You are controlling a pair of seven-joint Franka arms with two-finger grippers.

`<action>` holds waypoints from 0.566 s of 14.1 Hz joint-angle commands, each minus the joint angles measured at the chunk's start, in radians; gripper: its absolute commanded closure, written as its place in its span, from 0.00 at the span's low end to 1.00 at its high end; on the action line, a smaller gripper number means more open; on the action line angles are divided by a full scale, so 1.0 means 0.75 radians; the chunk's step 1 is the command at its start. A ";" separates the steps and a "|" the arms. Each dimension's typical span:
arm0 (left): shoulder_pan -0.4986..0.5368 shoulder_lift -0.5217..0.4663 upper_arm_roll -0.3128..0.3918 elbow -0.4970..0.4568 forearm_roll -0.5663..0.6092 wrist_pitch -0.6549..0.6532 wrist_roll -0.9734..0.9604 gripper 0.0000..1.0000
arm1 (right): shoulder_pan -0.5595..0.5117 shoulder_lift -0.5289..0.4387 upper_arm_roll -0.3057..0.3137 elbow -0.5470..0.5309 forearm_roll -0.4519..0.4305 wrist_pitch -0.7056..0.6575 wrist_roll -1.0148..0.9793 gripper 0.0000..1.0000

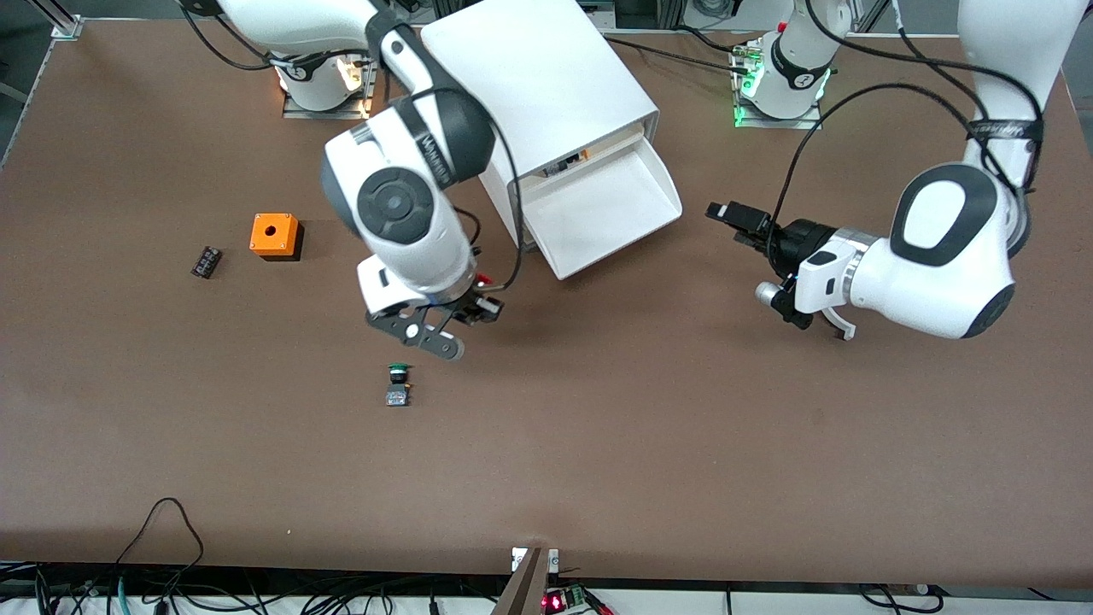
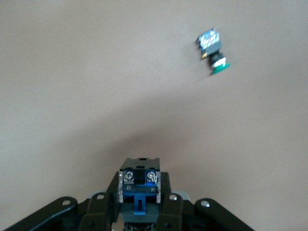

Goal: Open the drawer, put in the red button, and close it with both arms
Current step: 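Carry the red button over the open drawer and lower it in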

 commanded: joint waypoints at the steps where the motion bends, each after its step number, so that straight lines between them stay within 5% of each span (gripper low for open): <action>1: -0.008 -0.020 -0.023 0.092 0.236 -0.031 -0.249 0.00 | 0.093 -0.006 -0.016 0.018 0.013 0.029 0.241 1.00; 5: -0.057 -0.002 -0.017 0.111 0.635 0.093 -0.444 0.00 | 0.228 0.007 -0.020 0.016 0.007 0.115 0.577 1.00; 8: -0.051 0.037 -0.005 0.107 0.695 0.183 -0.503 0.00 | 0.296 0.046 -0.020 0.006 0.003 0.155 0.757 1.00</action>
